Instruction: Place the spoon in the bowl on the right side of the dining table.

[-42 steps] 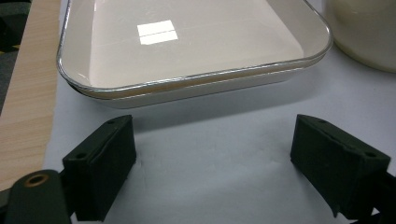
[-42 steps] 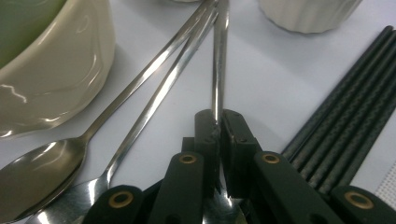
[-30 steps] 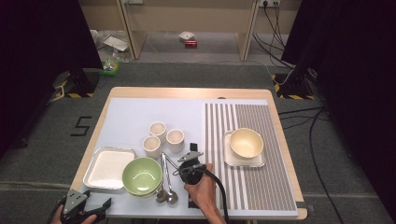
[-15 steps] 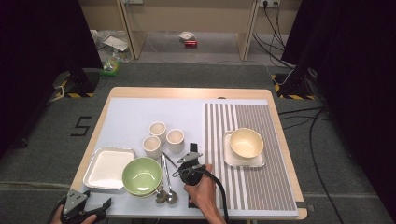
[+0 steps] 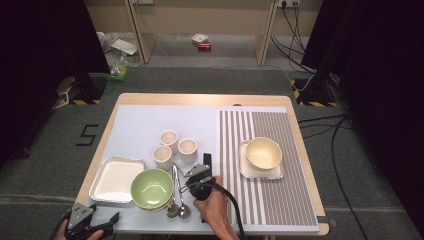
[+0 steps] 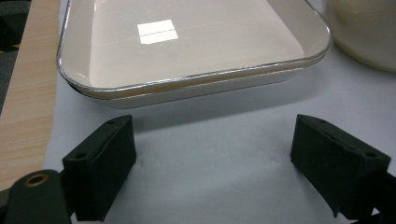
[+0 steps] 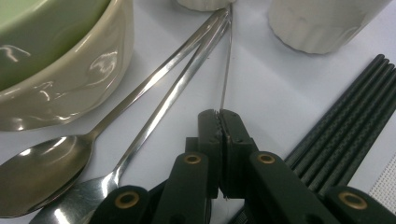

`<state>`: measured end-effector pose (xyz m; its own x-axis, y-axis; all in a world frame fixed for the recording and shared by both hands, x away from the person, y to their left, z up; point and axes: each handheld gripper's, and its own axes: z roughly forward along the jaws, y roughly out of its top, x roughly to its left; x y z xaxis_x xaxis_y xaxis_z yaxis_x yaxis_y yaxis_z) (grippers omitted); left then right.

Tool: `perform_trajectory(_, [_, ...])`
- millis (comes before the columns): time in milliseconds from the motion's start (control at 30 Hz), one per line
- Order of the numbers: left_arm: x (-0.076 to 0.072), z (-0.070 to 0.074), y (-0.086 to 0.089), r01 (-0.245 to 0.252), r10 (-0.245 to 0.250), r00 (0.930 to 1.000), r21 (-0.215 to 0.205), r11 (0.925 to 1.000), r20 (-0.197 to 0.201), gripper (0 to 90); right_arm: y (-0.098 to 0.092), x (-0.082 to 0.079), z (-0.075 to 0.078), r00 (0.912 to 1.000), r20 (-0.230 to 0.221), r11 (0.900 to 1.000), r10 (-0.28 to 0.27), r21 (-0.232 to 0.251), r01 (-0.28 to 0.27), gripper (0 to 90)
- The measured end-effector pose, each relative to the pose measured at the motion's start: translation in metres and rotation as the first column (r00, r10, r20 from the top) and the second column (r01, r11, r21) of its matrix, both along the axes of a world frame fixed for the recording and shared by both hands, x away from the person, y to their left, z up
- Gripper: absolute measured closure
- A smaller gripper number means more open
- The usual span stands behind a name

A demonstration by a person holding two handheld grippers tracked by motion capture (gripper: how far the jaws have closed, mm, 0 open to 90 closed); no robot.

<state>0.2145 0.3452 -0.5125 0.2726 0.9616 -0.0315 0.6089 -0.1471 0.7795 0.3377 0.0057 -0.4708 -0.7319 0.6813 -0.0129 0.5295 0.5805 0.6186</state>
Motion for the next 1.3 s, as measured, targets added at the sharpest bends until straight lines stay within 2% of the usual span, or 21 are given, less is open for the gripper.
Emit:
perform_trajectory(333, [0.000, 0.000, 0.000, 0.001, -0.001, 1.0000, 0.000, 1.0000, -0.001, 12.9, 0.005, 0.004, -0.002, 0.9999, -0.008, 1.000, 0.008, -0.026, -0.008, 87.4])
perform_trajectory(633, [0.000, 0.000, 0.000, 0.000, 0.000, 1.0000, 0.000, 1.0000, 0.000, 12.9, 0.003, 0.012, -0.006, 0.9987, -0.036, 0.999, -0.037, -0.040, 0.036, 87.1])
perform_trajectory(767, [0.000, 0.000, 0.000, 0.001, -0.001, 1.0000, 0.000, 1.0000, -0.001, 12.9, 0.003, 0.012, -0.006, 0.9987, -0.031, 0.998, -0.041, -0.041, 0.040, 87.4])
perform_trajectory(1300, [0.000, 0.000, 0.000, -0.001, 0.001, 1.0000, -0.003, 1.0000, 0.000, 12.9, -0.009, 0.013, 0.002, 0.9987, -0.028, 0.999, -0.043, 0.027, 0.043, 90.0])
